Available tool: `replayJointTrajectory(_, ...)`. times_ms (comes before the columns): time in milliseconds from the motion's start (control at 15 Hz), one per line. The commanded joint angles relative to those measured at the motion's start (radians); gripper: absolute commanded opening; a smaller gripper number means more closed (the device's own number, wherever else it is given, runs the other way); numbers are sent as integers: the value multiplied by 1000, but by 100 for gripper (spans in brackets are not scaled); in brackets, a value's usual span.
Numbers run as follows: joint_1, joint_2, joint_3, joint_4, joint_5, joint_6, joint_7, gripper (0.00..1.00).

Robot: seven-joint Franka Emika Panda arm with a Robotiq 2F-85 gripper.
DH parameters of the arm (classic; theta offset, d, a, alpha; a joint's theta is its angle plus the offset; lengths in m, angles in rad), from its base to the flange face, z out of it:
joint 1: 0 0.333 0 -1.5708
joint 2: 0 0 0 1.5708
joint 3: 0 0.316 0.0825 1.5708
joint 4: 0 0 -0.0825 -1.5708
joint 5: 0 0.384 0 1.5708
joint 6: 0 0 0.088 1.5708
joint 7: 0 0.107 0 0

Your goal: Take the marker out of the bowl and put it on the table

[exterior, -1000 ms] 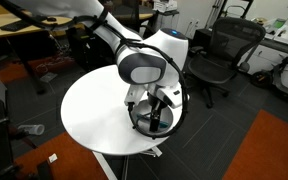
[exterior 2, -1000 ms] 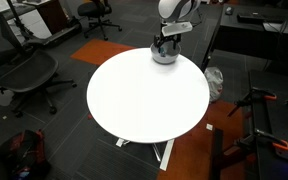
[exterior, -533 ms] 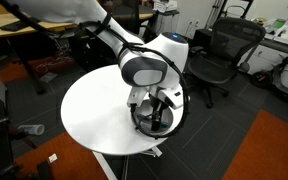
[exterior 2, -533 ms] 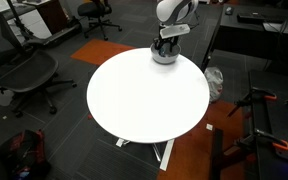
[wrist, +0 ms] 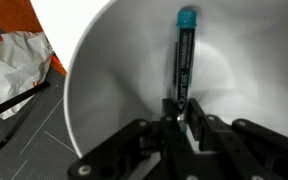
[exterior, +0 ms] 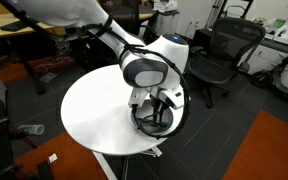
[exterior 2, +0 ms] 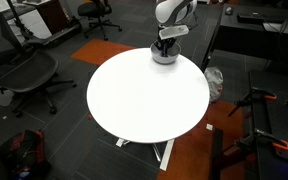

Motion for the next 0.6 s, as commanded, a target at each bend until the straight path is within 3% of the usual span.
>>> replayJointTrajectory(0, 2, -3, -3, 14, 0, -17, 20, 5)
replayJointTrajectory(533, 17, -132, -5, -62, -13, -6, -4, 5)
